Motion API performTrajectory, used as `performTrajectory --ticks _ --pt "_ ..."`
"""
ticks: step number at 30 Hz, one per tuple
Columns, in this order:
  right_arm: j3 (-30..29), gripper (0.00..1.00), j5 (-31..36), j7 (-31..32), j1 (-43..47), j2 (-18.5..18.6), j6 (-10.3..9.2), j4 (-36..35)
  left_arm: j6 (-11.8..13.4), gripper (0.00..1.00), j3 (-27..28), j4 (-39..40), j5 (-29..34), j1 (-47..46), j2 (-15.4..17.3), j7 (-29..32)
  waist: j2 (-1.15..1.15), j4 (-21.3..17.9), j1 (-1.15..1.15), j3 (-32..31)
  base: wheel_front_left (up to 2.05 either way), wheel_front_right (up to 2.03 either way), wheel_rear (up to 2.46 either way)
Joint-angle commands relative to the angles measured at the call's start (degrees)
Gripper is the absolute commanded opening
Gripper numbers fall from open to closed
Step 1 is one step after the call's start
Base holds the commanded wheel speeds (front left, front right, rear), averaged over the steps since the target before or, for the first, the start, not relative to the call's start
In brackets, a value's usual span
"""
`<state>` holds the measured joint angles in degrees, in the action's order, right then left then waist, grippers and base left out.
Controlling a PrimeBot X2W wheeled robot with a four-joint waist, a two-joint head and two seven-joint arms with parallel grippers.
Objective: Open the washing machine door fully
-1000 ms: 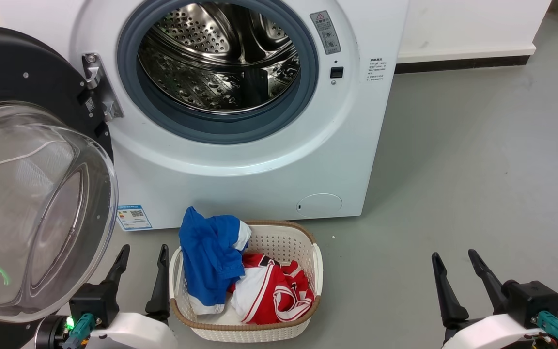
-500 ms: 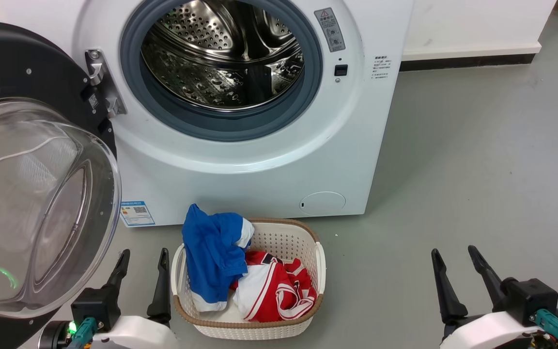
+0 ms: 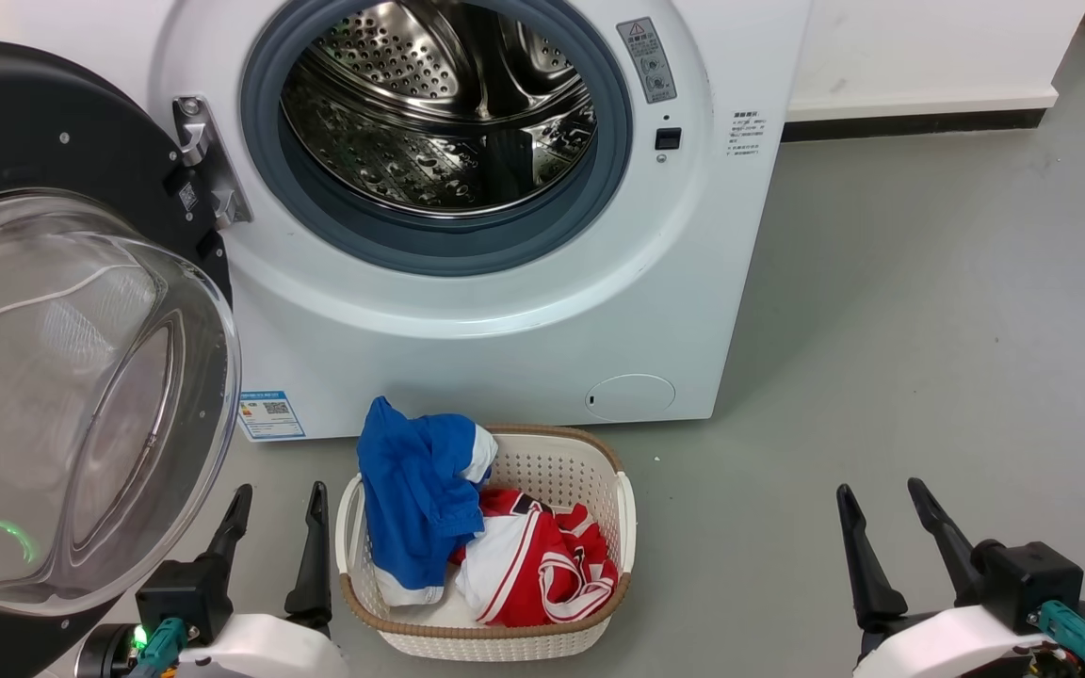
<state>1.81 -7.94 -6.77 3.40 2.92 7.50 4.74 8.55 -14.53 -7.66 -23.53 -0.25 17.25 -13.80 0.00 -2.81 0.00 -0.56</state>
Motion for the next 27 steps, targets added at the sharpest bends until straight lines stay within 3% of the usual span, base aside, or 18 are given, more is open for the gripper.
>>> performTrajectory --ticks 1,9,10,27 --pt "0.13 1.0 -0.07 -0.23 -0.85 -0.09 -0.01 0.15 -0.18 1.0 0.16 -0.23 -0.24 -0.68 -0.2 -0.38 0.0 -0.02 0.0 0.04 0.0 0.0 0.0" --pt "0.17 1.0 -0.61 -0.3 -0.77 -0.09 -0.01 0.65 -0.93 1.0 0.3 -0.63 -0.85 -0.12 -0.55 -0.86 0.0 0.14 0.0 0.26 0.0 0.0 0.0" --pt "0.18 0.0 -0.54 -0.26 0.07 0.0 0.0 0.84 -1.01 0.0 0.13 -0.64 -0.92 -0.09 -0.56 -0.49 0.0 0.14 0.0 0.26 0.0 0.0 0.0" --pt "-0.34 0.0 -19.05 1.57 -1.64 0.92 0.0 2.84 -4.13 0.0 4.16 -2.37 -15.26 -1.21 -3.46 3.67 0.0 0.48 0.0 0.32 0.0 0.0 0.0"
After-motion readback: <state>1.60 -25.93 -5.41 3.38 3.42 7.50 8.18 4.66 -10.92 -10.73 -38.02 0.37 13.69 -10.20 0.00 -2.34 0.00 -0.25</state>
